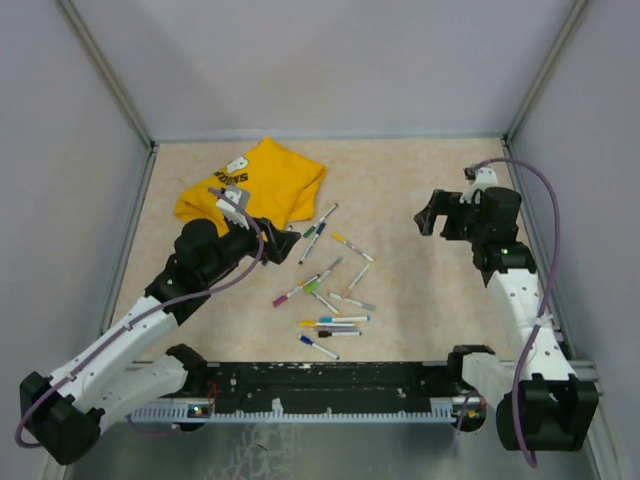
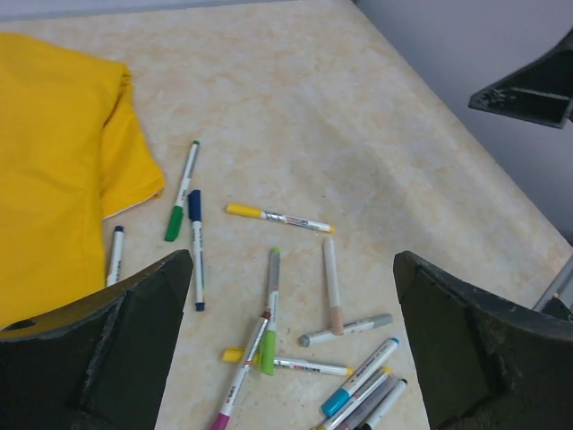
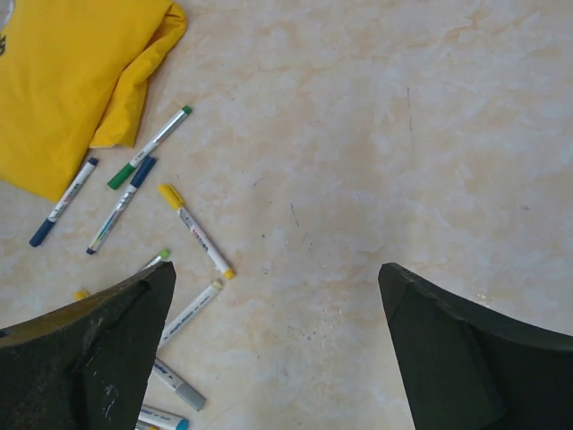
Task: Open the pen caps
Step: Pick up the pen from the center of the board.
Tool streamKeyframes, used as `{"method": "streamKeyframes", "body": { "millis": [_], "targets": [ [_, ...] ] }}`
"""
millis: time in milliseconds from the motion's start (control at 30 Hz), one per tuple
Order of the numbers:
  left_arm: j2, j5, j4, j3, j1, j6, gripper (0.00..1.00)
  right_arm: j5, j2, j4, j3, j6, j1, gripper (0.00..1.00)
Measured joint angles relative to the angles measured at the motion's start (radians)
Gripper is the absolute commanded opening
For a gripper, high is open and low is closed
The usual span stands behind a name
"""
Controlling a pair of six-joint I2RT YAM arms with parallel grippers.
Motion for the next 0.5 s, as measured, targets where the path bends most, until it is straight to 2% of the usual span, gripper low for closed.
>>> {"method": "streamKeyframes", "body": {
  "millis": [267, 500],
  "targets": [
    [-0.024, -0.021, 0.011, -0.005, -0.172, 0.025, 0.99, -0.089, -0.024, -0.006, 0.039, 0.031, -0.006, 0.98],
    [-0.004, -0.02, 0.042, -0.068, -0.22, 0.017, 0.96, -0.369, -0.031, -0.007, 0.039, -0.082, 0.015, 0.98]
  ]
}}
